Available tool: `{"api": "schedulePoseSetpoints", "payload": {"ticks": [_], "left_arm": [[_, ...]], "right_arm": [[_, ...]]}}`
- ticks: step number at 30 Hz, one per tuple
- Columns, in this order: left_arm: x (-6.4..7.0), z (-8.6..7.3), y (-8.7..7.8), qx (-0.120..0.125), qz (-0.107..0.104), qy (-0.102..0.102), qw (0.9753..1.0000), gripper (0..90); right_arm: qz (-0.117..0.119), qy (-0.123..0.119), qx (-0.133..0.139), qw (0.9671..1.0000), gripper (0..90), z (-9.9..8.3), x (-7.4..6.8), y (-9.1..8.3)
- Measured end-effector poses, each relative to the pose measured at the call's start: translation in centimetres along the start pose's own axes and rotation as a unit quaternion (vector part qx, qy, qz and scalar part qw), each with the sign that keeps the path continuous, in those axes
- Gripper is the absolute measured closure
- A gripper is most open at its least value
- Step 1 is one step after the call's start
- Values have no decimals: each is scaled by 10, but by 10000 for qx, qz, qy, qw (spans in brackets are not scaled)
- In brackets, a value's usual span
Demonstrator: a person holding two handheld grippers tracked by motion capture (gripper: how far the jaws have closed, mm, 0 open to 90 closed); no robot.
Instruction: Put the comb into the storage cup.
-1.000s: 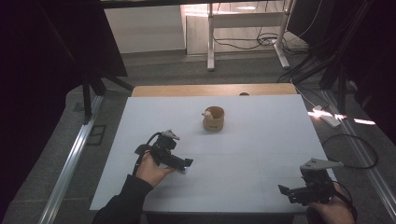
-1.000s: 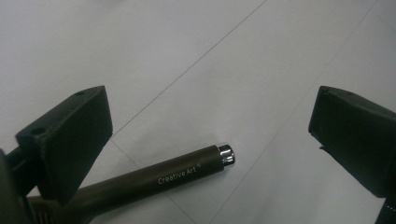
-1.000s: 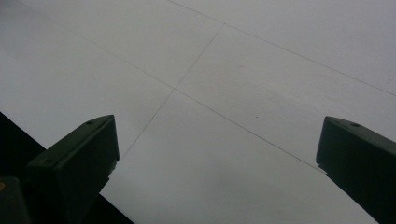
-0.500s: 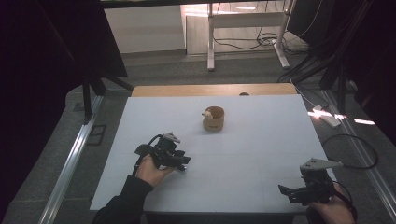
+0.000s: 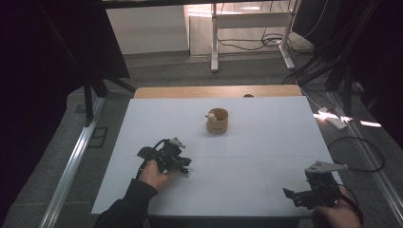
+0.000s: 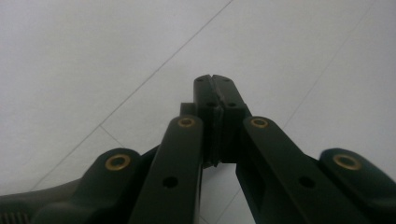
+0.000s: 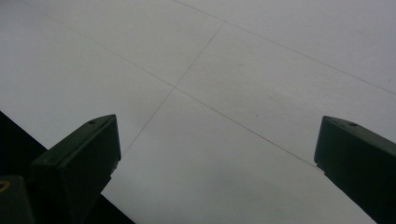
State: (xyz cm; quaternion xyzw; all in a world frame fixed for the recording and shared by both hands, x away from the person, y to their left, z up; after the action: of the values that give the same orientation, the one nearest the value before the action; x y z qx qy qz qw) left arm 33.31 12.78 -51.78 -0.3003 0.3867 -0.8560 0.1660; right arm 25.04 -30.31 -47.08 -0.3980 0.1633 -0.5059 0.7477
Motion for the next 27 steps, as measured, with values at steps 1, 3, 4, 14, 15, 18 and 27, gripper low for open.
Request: {"api": "schedulePoseSetpoints", "payload": {"ticks": [1,3,4,14,15,18,27], "left_arm": [[-1,-1,1,-13,-8,-19,10000,883],[-1,-1,2,-35,-26,-43,10000,883],[-1,-2,3,-40,-39,-54,10000,883],[1,-5,11,-265,-233,-160,9992,883],[1,-5,11,-296,-254,-172,9991,883],[2,-8,11,-351,-313,-196,9987,883],[1,-17,3,-447,-441,-241,9977,883]], "right_arm": [[2,-3,1,10000,10,0,0,0],[6,-8,2,10000,11,0,0,0],[5,-8,0,10000,11,0,0,0],[15,-16,-11,10000,14,0,0,0],[15,-15,-11,10000,14,0,0,0],[14,-12,-15,10000,15,0,0,0],[18,-22,-23,10000,16,0,0,0]]}}
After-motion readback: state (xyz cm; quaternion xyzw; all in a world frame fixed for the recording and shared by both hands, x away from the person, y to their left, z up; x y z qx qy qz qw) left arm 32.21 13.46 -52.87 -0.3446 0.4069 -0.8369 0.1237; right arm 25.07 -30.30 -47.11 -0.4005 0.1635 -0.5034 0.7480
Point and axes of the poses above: each handheld gripper's, and its own axes: y roughly forward along the jaws, z roughly out of its top, x roughly to its right, the point moved 2 cm from there along y, roughly forward along the jaws, and after that the axes turned 14 degrees about -z, right-handed, at the moved point
